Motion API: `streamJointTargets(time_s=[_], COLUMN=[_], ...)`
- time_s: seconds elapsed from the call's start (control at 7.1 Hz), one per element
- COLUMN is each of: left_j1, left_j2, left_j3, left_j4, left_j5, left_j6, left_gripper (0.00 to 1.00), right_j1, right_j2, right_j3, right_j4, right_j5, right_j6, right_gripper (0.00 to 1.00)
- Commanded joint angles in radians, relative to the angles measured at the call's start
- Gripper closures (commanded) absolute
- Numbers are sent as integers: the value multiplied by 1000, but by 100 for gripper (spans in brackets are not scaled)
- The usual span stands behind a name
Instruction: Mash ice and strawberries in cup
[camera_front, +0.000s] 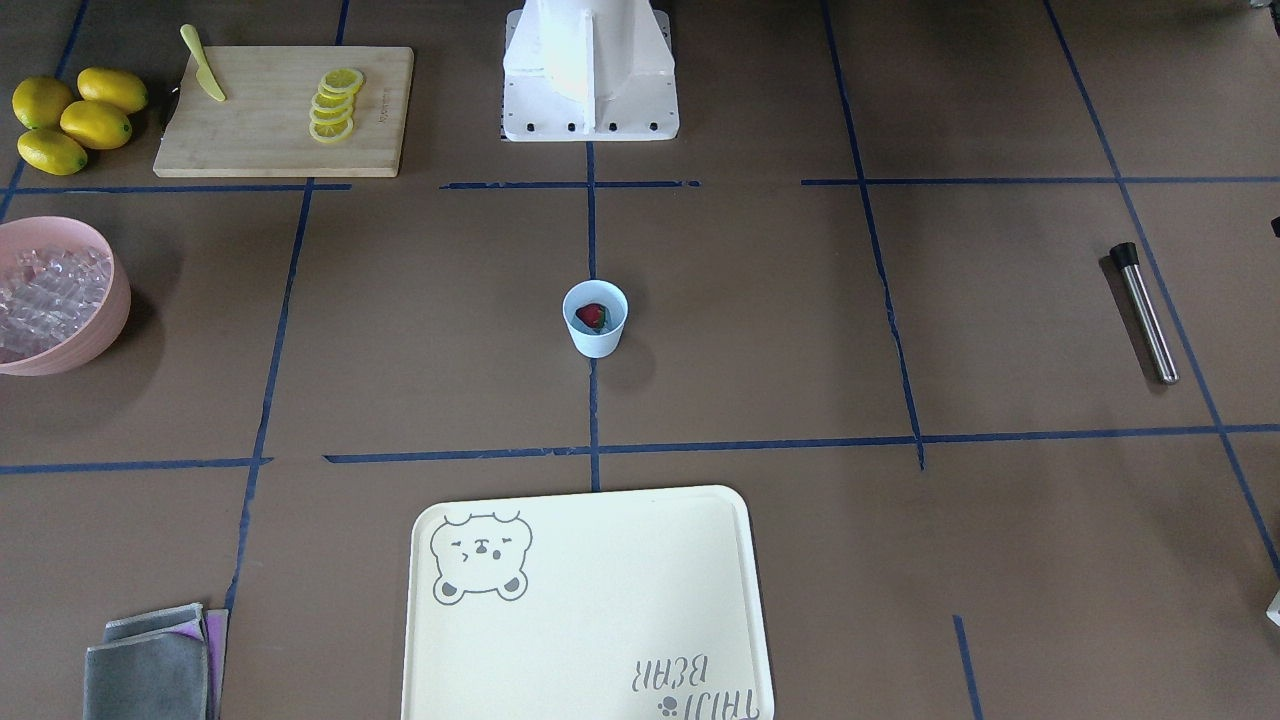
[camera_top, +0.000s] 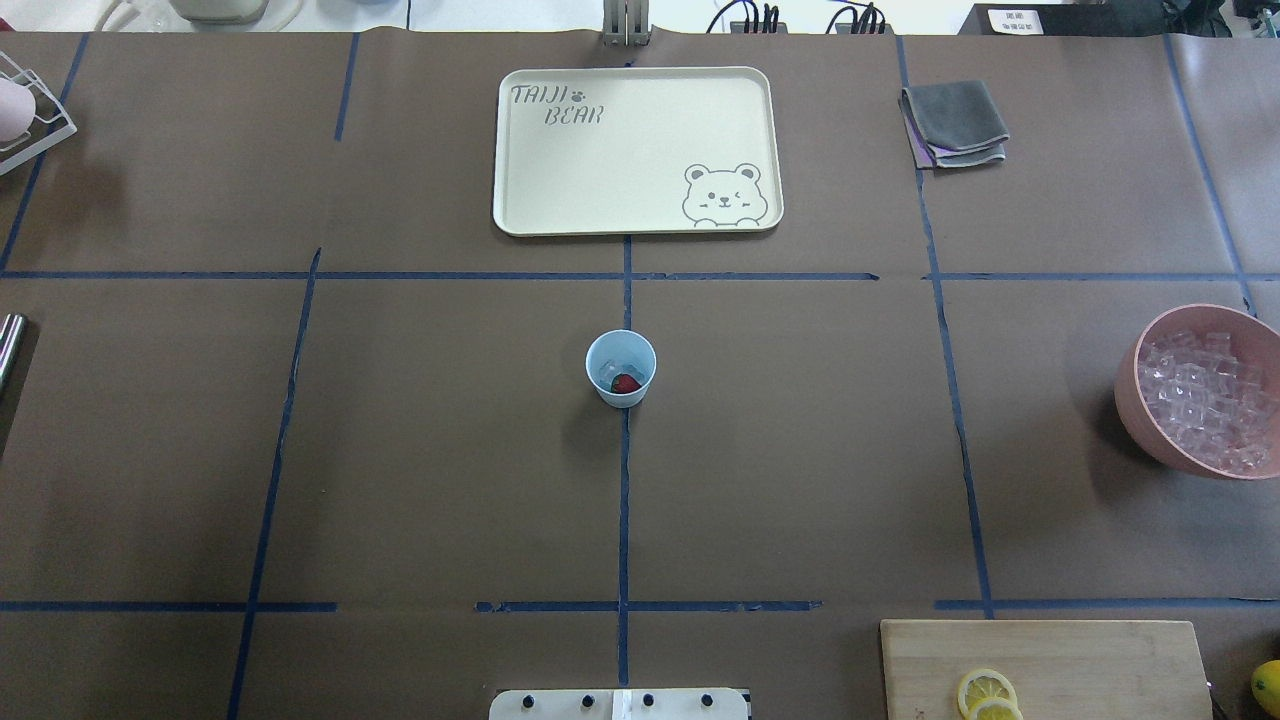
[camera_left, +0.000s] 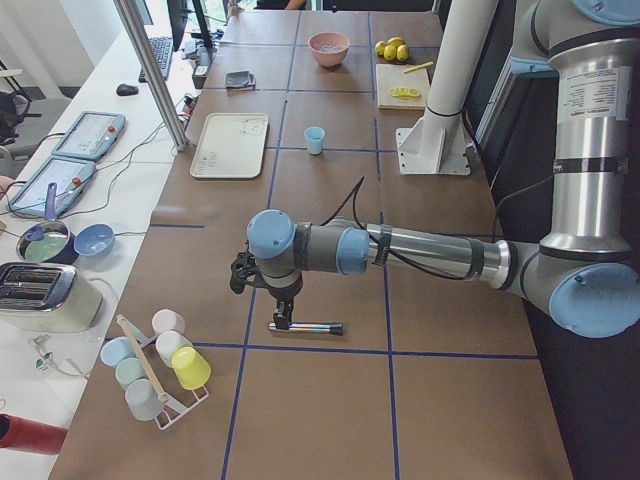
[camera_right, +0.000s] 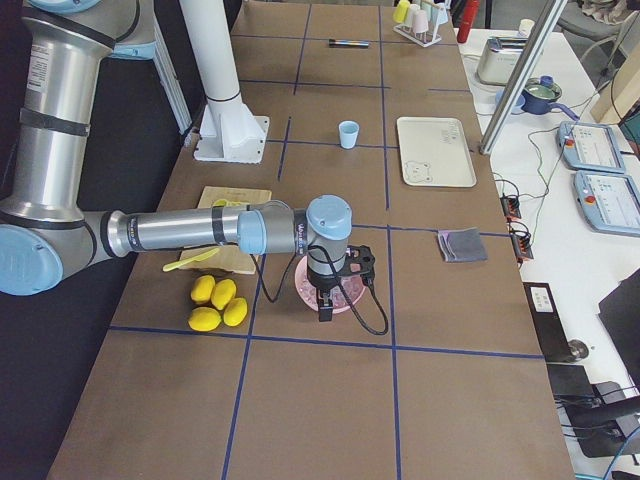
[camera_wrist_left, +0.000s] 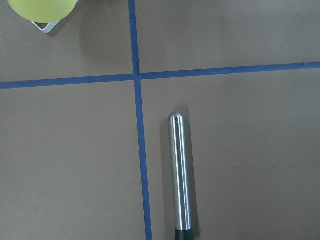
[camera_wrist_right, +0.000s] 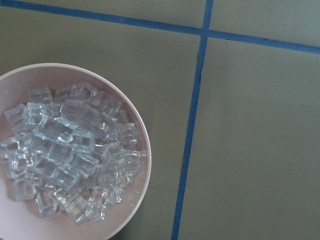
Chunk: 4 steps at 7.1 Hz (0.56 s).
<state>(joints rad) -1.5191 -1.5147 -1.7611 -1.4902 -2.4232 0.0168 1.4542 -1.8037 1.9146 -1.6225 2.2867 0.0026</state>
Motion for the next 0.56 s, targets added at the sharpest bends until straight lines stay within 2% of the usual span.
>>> streamJointTargets(time_s=[0.0, 0.42], left_j1=[2, 4], left_j2=[5, 11], left_j3=[-6, 24], left_j4=[4, -1], left_j5=[-4, -2], left_j6=[2, 11], left_gripper=[0, 0], right_j1=[3, 17], right_j2=[-2, -6], right_j3=[-14, -12], right_j4=[7, 7], right_j5=[2, 14], right_j6=[-7, -7], right_gripper=[0, 0])
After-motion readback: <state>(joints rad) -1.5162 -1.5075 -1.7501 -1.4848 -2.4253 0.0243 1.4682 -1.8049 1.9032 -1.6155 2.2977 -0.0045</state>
